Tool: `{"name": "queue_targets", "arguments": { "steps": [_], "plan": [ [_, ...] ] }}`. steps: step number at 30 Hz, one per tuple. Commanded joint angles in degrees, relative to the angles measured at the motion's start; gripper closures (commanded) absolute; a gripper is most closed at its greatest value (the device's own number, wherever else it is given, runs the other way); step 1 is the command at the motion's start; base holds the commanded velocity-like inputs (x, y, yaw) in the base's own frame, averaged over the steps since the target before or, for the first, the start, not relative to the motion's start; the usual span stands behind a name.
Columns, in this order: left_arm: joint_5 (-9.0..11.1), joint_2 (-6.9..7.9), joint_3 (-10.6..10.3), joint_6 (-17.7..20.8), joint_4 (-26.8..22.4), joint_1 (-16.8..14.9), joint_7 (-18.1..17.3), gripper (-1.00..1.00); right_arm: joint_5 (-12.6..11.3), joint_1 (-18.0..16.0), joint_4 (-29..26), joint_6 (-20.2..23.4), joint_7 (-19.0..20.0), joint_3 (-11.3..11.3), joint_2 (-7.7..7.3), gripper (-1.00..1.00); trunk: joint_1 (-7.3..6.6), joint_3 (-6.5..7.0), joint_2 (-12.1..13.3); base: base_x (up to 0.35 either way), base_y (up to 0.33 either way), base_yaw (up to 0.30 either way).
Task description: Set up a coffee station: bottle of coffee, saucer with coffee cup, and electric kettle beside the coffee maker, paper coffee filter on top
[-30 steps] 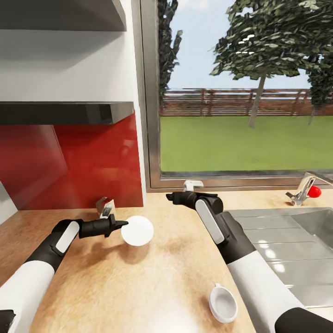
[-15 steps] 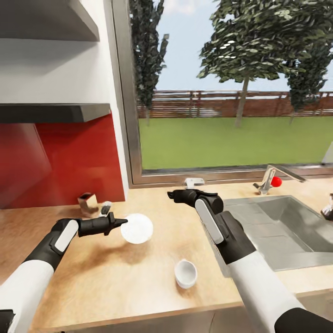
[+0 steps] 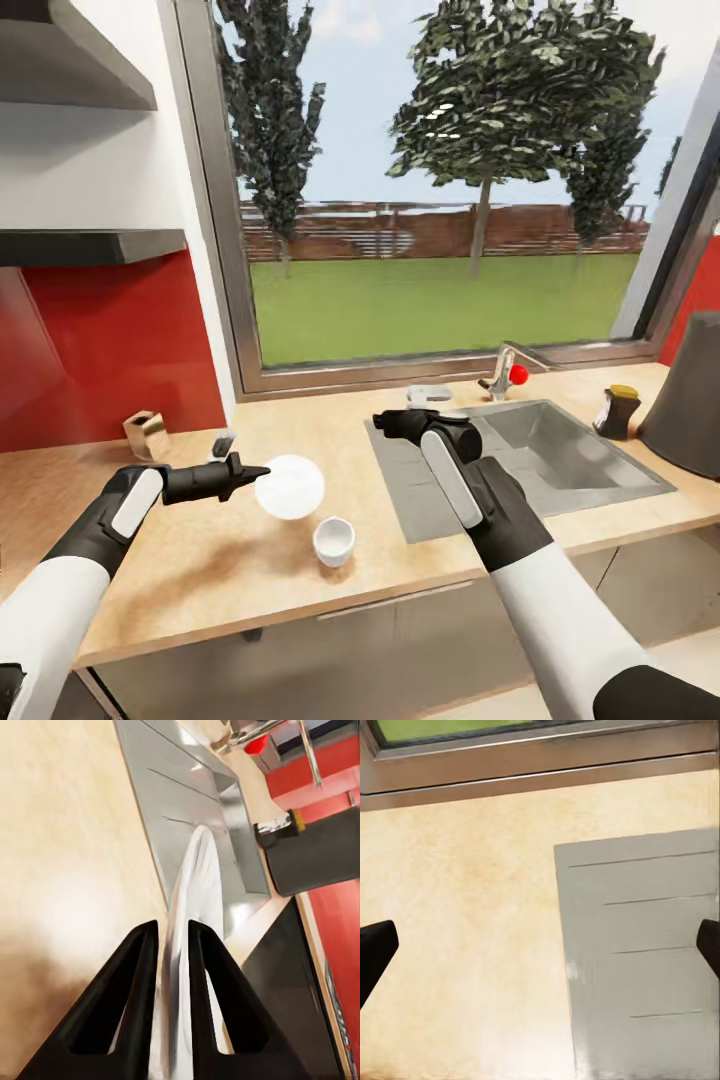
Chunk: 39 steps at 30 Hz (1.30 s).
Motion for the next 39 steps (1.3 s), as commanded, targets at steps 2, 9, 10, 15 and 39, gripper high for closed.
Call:
{"name": "queue_targets", "arguments": {
  "steps": [2,9,10,15,39],
  "plan": [
    [-0.2,0.02,-0.1,0.2,-1.3,0.0,-0.3,1.0,-0.6,0.0,0.0,0.1,-0.7,0.1,0.01,-1.0,-0.01,-0.1,-0.1,-0.274,-0.187,-0.011],
    [-0.3,-0.06,-0.1,0.1,-1.4,0.3,-0.2,1.0,-0.6,0.0,0.0,0.1,-0.7,0.0,-0.01,-1.0,-0.01,0.15,-0.1,-0.274,-0.187,-0.125],
    [-0.3,-0.06,-0.1,0.1,-1.4,0.3,-0.2,1.0,-0.6,0.0,0.0,0.1,-0.7,0.0,-0.01,-1.0,-0.01,0.21,-0.1,-0.274,-0.187,-0.204],
    [-0.2,-0.12,-0.1,0.1,-1.4,0.5,-0.2,1.0,-0.6,0.2,0.0,0.1,-0.7,0.0,-0.02,-1.0,-0.01,0.5,-0.1,-0.274,-0.187,-0.209],
    [-0.9,-3.02,-1.5,-0.9,-1.4,1.0,-0.3,1.0,-0.6,6.7,0.3,-6.0,-1.0,-0.3,-5.27,-1.0,-0.01,0.42,-0.1,-0.033,-0.052,-0.259]
  ]
}}
